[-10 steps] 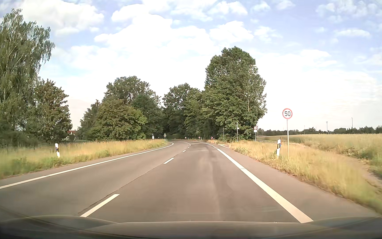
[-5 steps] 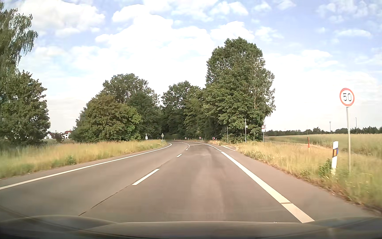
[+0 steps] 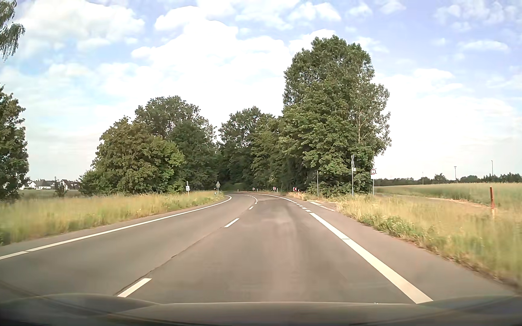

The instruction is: Follow the waypoints while adhering to traffic rules and regulations

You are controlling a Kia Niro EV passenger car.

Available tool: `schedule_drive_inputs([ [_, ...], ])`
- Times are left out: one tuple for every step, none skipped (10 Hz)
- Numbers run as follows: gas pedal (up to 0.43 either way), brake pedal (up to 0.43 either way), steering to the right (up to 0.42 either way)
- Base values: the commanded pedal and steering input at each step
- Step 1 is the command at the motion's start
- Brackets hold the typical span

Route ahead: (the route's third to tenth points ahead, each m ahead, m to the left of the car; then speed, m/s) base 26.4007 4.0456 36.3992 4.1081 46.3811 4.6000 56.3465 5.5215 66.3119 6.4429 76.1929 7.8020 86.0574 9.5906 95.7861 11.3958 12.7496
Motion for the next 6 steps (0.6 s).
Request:
schedule_drive_inputs([
  [0.028,0.030,-0.002],
  [0.028,0.030,-0.002],
  [0.028,0.030,-0.002],
  [0.020,0.030,-0.002],
  [0.020,0.030,-0.002],
  [0.020,0.030,-0.002],
])
